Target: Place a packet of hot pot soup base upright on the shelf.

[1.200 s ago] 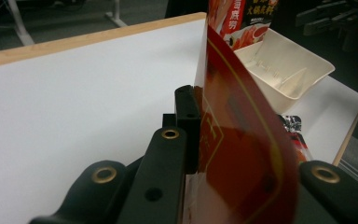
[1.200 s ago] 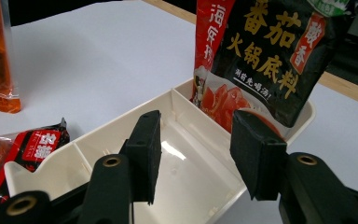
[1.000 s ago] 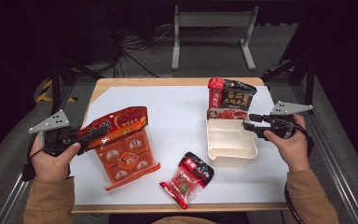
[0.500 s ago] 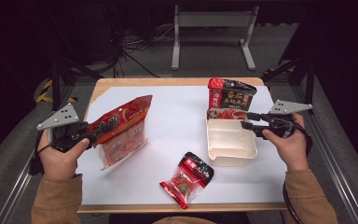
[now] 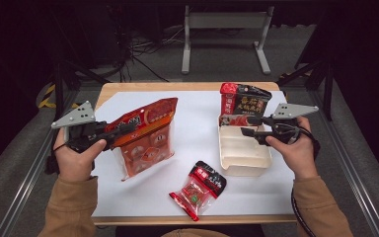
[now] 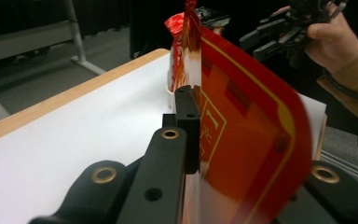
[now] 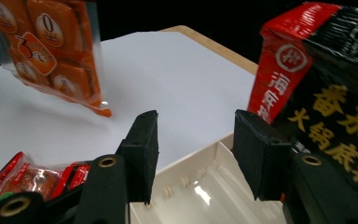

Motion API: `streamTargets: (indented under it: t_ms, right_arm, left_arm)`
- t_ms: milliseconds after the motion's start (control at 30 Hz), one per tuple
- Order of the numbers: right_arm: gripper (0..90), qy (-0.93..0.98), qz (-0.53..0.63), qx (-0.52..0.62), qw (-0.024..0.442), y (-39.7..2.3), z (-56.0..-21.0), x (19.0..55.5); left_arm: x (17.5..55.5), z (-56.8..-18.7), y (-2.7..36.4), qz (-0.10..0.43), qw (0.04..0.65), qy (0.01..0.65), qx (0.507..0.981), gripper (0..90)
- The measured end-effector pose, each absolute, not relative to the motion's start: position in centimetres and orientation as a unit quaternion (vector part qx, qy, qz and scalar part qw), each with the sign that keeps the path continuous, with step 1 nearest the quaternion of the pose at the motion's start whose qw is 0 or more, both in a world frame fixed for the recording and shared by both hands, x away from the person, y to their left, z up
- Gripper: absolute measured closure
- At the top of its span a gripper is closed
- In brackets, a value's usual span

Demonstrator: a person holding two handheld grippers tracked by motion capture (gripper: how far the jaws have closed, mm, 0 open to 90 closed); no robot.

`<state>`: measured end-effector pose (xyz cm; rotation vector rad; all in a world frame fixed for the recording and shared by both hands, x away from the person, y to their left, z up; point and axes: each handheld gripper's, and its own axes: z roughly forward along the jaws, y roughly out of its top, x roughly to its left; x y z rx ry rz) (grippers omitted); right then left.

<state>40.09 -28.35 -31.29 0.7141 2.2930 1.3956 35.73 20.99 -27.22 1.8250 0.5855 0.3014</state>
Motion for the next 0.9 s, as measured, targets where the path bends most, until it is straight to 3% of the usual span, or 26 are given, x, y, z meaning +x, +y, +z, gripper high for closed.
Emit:
streamTargets:
  t_ms: [900]
  right_arm:
    - [33.6, 0.824, 0.523, 0.168, 0.141, -21.3, -30.2, 41.1]
  left_arm:
    - [37.3, -26.1, 15.1, 0.099, 0.579, 0.172, 0.79, 90.0]
